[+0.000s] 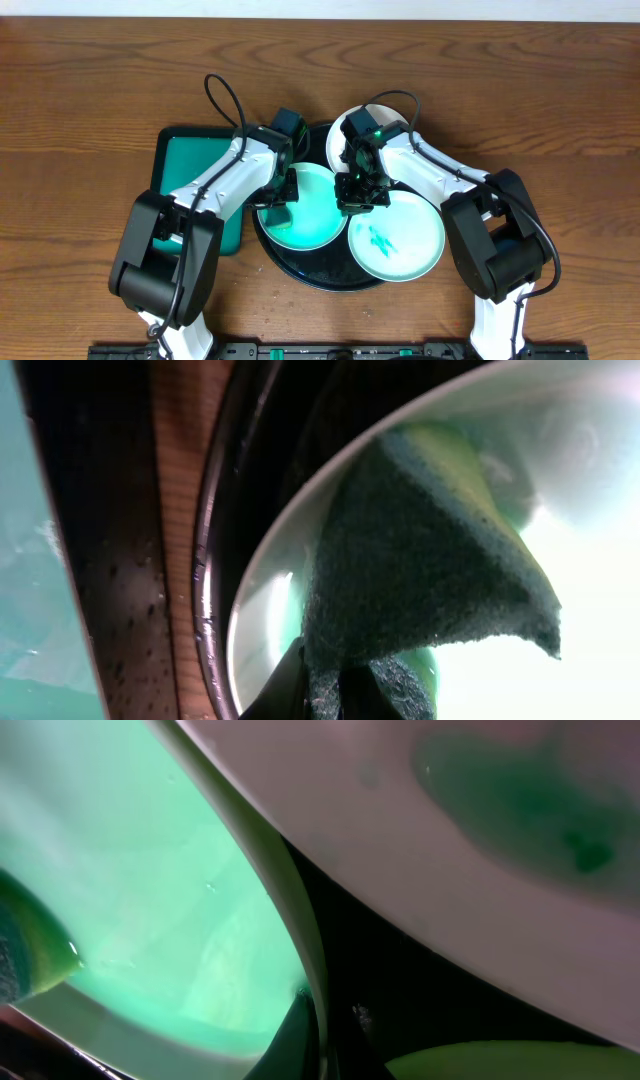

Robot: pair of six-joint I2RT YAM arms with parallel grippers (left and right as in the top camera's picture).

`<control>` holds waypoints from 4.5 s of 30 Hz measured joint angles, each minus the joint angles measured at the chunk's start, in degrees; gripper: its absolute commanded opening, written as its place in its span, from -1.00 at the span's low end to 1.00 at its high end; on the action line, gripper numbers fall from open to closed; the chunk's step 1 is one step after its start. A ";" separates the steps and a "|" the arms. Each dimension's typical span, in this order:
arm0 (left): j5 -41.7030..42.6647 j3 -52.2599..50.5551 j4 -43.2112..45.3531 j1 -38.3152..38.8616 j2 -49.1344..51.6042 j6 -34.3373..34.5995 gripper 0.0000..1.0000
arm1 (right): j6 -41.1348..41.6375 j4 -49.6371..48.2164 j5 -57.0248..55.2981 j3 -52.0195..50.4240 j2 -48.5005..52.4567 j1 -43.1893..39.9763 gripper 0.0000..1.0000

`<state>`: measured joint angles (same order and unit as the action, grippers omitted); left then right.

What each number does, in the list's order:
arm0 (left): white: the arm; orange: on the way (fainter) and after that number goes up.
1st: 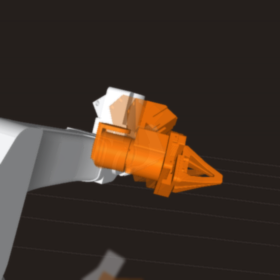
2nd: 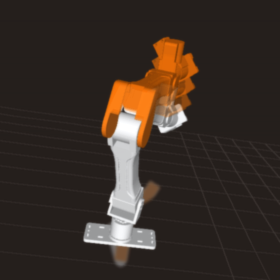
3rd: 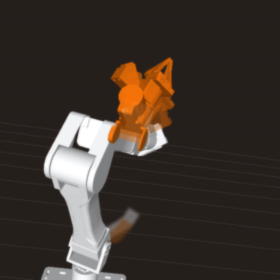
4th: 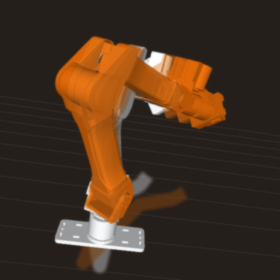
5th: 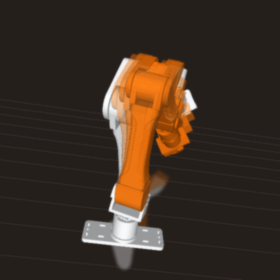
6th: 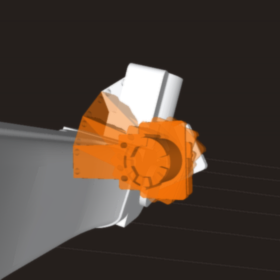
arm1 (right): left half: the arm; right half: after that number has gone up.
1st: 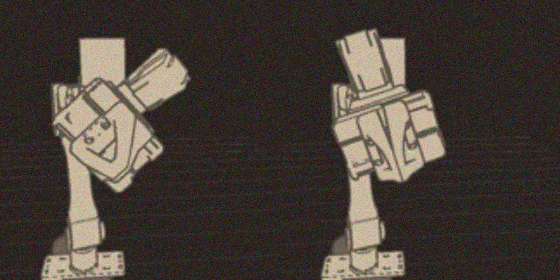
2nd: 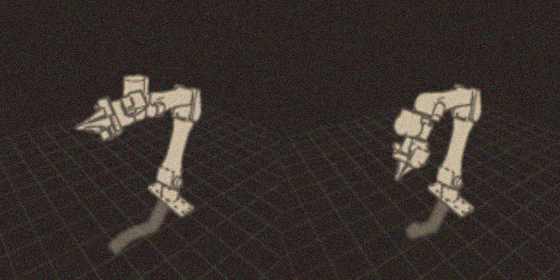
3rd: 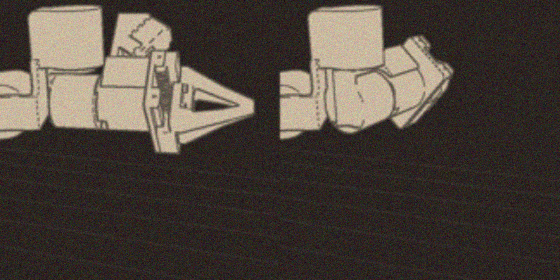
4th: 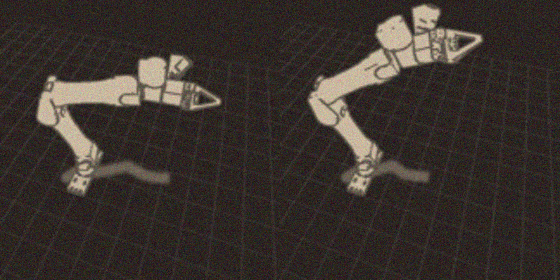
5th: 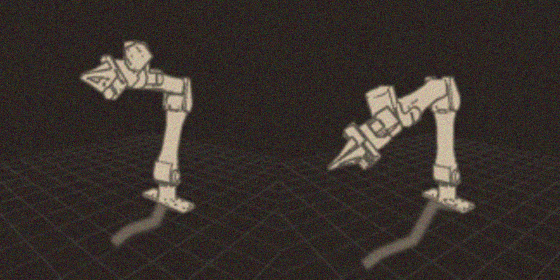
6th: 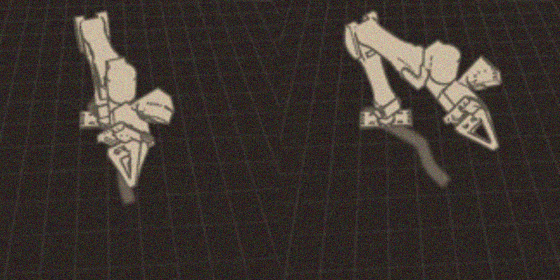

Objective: Clean dirty plates on tray and stack at the side
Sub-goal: 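Scrub the held pale green plate with the sponge in the left gripper, then return the sponge to the water tray and release it with the left gripper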

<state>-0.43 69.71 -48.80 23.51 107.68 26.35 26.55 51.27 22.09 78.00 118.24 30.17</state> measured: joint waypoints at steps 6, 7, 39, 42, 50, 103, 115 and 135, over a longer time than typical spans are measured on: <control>-3.41 -0.33 4.20 0.24 -0.02 -2.60 -0.85 | 0.48 -0.28 0.59 -0.07 0.00 0.04 -0.97; -3.93 -0.44 5.35 0.24 -0.02 -3.61 -0.86 | 0.74 -0.37 0.72 -0.07 0.00 0.04 -0.98; -9.33 -0.81 16.17 0.92 -5.86 -16.52 -0.85 | 1.01 -0.44 0.79 -0.11 0.00 0.04 -0.98; -6.84 -0.79 16.02 3.82 -5.86 -17.59 -0.85 | 1.01 -0.44 0.79 -0.11 0.00 0.04 -0.98; -1.22 -0.81 16.02 8.41 -5.86 -17.18 -0.86 | 1.01 -0.44 0.79 -0.11 0.00 0.04 -0.98; 7.67 -3.67 12.94 -7.58 -6.05 -26.14 -0.86 | 0.85 -0.39 0.79 -0.11 0.00 0.04 -0.98; 1.88 -3.67 11.28 -6.93 -15.06 -23.89 -0.85 | 0.83 -0.42 0.79 -0.11 0.00 0.04 -0.98; -3.26 -4.55 1.92 -24.11 -15.06 -3.85 -0.85 | 0.83 -0.72 0.81 -0.17 0.00 0.04 -0.98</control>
<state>-3.68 65.17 -46.87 -0.60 92.62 22.50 27.38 50.54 22.90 77.82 118.24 30.22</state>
